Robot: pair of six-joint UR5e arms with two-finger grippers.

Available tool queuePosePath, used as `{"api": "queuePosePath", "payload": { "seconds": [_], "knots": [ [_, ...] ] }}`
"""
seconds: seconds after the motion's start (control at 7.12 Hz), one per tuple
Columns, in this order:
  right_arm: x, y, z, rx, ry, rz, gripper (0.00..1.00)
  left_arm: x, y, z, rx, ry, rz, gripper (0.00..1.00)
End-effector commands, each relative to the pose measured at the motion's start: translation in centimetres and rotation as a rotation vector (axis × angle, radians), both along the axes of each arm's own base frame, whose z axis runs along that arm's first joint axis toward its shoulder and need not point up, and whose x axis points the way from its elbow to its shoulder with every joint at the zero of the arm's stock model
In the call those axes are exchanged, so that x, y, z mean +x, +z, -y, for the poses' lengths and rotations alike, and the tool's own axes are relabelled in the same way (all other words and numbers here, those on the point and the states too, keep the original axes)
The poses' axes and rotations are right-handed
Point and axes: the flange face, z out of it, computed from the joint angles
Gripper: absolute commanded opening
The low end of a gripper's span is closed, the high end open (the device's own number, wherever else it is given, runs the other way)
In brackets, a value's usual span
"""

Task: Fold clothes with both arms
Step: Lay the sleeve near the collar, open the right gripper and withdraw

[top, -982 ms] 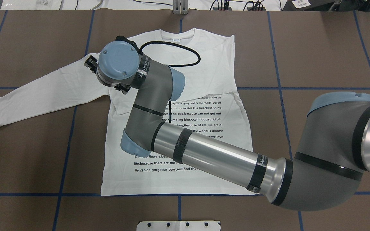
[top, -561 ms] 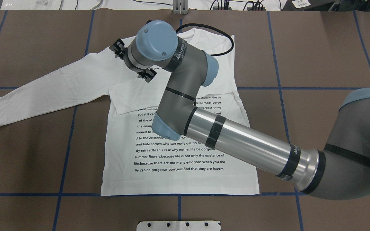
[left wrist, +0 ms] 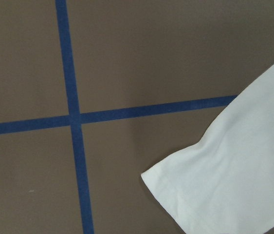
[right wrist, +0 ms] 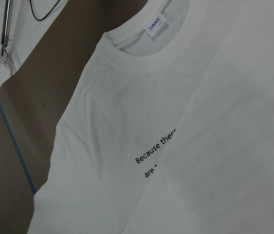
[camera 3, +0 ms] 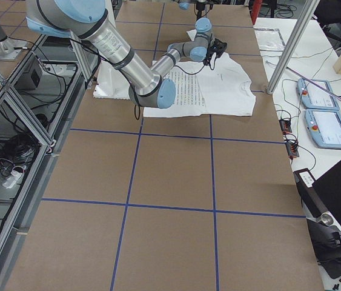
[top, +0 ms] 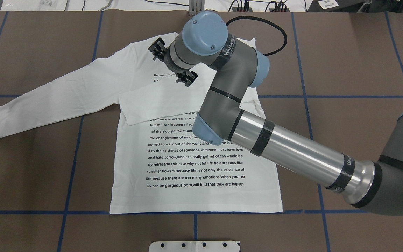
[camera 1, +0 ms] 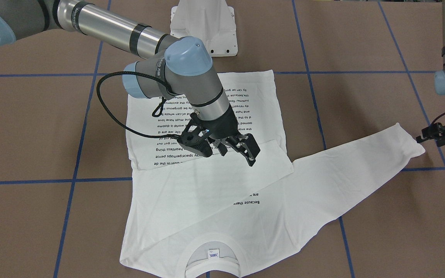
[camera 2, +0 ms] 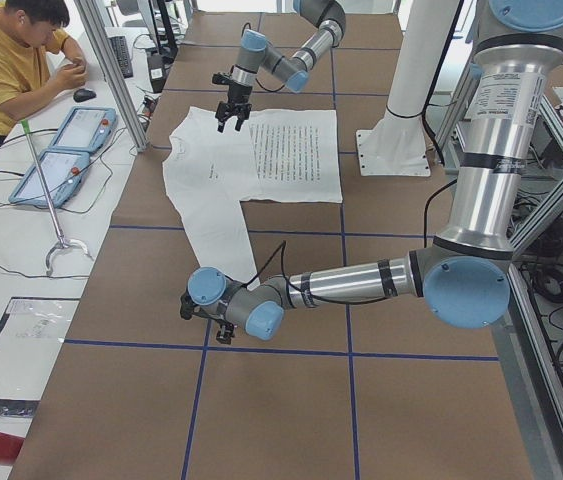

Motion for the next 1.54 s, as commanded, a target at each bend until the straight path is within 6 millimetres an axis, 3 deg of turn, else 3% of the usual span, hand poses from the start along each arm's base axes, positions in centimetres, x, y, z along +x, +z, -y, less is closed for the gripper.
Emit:
{"api": "queuePosePath", "payload": {
  "seconds": [0.0,0.14,0.28,0.56,0.7,0.84,0.98,1.12,1.4],
  "knots": [
    [0.1,0.6,-0.1,-0.001,0.002,-0.004,0.99,1.9,0.3,-0.3,-0.011,0.029,0.002,0.81],
    [0.1,0.8,-0.1,-0.004,0.002,-0.005,0.99,2.0,0.6,-0.4,-0.016,0.031,0.005,0.76],
    [0.1,0.8,-0.1,-0.004,0.002,-0.005,0.99,2.0,0.7,-0.4,-0.013,0.027,0.019,0.63],
    [0.1,0.6,-0.1,-0.003,0.001,-0.003,0.99,2.0,0.9,-0.4,-0.017,0.027,0.021,0.02],
    [0.4,0.4,-0.2,-0.001,0.001,0.001,0.99,2.0,0.7,-0.3,-0.049,0.005,0.024,0.00],
    [0.7,0.7,0.0,-0.003,0.004,-0.001,0.99,2.5,-1.3,0.7,-0.060,-0.029,0.010,0.00],
    [2.5,2.5,-0.3,-0.003,0.013,0.000,0.99,2.7,-2.7,1.1,-0.044,-0.025,-0.009,0.00],
    [7.8,6.2,-0.6,-0.015,0.005,0.019,0.99,3.0,-5.2,1.5,-0.017,-0.018,-0.041,0.00],
    [23.9,17.0,0.2,0.055,-0.131,-0.025,0.99,3.5,-11.2,2.2,-0.034,-0.061,-0.113,0.00]
  ]
}}
